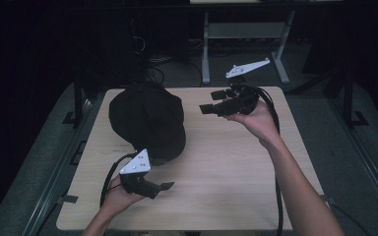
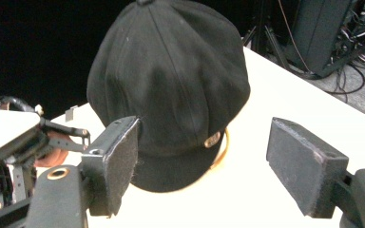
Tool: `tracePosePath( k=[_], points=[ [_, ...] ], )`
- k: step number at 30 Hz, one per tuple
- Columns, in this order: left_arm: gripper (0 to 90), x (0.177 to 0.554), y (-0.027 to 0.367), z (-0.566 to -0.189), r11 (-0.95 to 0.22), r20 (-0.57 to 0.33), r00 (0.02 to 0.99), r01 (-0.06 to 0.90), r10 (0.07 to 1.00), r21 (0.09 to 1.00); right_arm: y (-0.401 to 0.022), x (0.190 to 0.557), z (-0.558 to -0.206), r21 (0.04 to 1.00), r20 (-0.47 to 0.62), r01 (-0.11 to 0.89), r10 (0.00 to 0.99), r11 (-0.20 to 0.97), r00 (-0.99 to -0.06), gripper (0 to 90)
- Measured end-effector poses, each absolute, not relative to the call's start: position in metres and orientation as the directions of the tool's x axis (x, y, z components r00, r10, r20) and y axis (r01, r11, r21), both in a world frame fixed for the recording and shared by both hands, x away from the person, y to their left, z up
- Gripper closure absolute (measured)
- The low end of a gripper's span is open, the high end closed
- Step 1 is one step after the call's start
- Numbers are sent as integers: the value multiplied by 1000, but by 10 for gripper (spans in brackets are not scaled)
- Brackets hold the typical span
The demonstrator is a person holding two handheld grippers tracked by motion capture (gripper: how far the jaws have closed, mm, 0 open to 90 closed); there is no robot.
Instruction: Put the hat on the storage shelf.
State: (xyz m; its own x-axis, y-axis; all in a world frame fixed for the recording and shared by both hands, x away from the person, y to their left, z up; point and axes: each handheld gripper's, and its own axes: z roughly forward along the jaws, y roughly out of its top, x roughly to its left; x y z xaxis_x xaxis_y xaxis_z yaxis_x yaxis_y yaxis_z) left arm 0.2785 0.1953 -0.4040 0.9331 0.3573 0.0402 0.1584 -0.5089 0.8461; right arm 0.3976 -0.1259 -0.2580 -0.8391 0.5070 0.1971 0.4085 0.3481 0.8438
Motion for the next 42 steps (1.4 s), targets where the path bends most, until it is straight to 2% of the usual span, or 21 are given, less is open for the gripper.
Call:
tracePosePath(
  k=[14, 32, 42],
  points=[
    [224, 278, 197, -402, -496, 34, 930, 164, 366, 853, -177, 365, -287, 837, 216, 446, 558, 317, -801, 249],
    [225, 277, 197, -403, -491, 26, 926, 176, 377, 853, -217, 332, -359, 785, 270, 533, 601, 315, -752, 246],
    [228, 279, 195, -402, -500, 27, 922, 185, 386, 846, -244, 300, -399, 745, 296, 595, 652, 300, -698, 229]
  ],
)
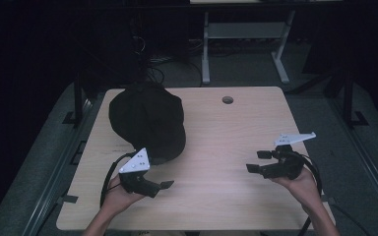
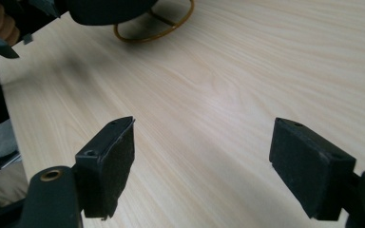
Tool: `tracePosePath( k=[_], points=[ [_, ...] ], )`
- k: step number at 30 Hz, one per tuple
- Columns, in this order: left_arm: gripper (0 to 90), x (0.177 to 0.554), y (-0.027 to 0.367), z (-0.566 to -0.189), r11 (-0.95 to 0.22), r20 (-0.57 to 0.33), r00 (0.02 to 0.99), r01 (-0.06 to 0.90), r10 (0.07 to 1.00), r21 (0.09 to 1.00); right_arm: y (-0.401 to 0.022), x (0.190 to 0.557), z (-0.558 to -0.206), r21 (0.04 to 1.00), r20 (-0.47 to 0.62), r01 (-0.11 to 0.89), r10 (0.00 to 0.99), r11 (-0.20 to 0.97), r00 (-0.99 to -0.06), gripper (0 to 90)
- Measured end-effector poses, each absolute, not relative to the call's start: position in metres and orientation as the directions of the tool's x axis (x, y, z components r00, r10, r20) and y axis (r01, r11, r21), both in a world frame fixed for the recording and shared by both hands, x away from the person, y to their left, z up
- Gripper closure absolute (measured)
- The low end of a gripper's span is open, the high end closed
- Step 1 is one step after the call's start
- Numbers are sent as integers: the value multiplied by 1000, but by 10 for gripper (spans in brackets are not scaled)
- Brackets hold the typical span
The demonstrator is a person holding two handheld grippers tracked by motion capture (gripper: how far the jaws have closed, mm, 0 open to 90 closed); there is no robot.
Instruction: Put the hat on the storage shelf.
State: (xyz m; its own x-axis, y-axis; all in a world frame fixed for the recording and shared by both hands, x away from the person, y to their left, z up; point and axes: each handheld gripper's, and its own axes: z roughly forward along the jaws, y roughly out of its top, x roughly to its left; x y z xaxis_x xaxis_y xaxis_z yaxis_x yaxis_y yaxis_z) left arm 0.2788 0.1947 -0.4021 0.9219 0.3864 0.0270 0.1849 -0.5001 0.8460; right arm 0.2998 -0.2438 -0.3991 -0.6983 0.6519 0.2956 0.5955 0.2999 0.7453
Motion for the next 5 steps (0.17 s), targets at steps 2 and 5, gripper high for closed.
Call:
tracePosePath(
  k=[2, 5],
  points=[
    [228, 279, 192, -403, -502, 24, 924, 185, 382, 845, -245, 290, -407, 746, 292, 597, 661, 294, -691, 228],
    [229, 279, 189, -403, -503, 27, 925, 181, 378, 845, -245, 273, -416, 763, 250, 572, 679, 301, -690, 223]
  ],
)
